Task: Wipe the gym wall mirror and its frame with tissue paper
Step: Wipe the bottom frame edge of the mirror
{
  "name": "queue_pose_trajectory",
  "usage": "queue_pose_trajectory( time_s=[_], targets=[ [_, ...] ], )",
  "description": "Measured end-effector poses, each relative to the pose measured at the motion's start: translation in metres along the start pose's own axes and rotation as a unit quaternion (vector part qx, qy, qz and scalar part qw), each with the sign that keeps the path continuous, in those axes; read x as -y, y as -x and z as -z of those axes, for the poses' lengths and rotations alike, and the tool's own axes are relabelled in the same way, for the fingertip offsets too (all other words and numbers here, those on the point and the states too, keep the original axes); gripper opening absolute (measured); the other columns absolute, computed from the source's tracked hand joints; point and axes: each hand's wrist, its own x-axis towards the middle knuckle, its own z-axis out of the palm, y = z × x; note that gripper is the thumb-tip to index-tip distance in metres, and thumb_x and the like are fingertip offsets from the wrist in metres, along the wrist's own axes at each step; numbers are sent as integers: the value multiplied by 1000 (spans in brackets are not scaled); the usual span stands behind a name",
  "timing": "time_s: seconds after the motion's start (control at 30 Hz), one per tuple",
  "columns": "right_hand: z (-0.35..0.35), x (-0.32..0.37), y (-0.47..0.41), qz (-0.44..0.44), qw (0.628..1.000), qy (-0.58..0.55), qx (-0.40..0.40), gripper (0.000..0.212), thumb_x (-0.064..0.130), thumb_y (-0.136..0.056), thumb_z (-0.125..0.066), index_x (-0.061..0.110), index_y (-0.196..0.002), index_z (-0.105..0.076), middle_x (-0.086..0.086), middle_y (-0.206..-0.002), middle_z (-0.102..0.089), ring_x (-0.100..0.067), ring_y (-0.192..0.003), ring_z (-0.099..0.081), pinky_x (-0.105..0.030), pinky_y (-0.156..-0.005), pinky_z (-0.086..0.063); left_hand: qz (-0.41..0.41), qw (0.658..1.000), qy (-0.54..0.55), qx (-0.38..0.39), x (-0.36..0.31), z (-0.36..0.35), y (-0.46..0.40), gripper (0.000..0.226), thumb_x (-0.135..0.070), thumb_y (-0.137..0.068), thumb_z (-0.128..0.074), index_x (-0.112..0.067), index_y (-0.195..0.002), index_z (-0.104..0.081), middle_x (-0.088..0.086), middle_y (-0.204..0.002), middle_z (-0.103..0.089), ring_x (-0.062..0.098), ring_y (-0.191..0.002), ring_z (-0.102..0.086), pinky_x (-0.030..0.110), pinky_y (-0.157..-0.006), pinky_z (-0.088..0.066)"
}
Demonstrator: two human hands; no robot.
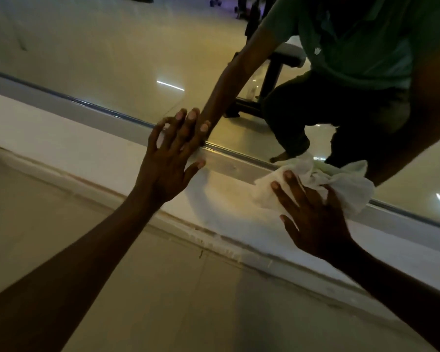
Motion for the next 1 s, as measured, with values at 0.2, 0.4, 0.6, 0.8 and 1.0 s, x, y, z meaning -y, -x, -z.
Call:
queue_pose_trajectory(
  time_s=[0.2, 0.4, 0.6, 0.8, 1.0],
  targets=[
    [-20, 72, -55, -102, 993, 3, -53, 69, 56, -106, -40, 25, -165, -27, -15, -168, -22, -42, -149, -26, -64, -123, -6, -3, 1000, -16, -14, 3, -13, 4, 74, -54, -107, -37, -13, -164, -15, 19, -170, -10, 36, -159, -11, 59, -126, -14],
    [-8, 71, -61, -86, 986, -110, -86, 61, 44, -112, -23, 18, -167, -16, -13, -169, -23, -38, -146, -30, -54, -118, -18, 6, 999, -47, 7, 2, -10, 6, 78, -57, -107, -37, -17, -165, -4, 20, -171, -10, 33, -159, -4, 55, -127, -12],
    [-24, 66, -59, -124, 983, -25, -130, 67, 22, -108, -42, 10, -167, -11, -10, -169, -23, -34, -148, -27, -54, -119, -20, 12, 995, -74, 62, 0, 6, 7, 76, -56, -108, -37, -18, -165, -3, 15, -172, 1, 32, -160, -1, 56, -127, -13],
    [-22, 101, -99, -84, 991, -19, -104, 56, 13, -111, -4, 10, -166, -18, -8, -170, -30, -34, -153, -32, -57, -124, -9, -10, 984, -117, 133, 14, 26, 5, 73, -48, -107, -40, -20, -166, -7, 15, -173, -3, 30, -160, 0, 56, -127, -13],
    [-20, 118, -125, -59, 994, 18, -96, 58, 17, -109, -15, 9, -166, -18, -10, -171, -27, -32, -154, -34, -56, -125, -14, -20, 972, -147, 182, 47, 47, 16, 81, -43, -102, -48, -22, -166, -4, 15, -173, 3, 33, -160, 4, 57, -125, -15]
  ],
)
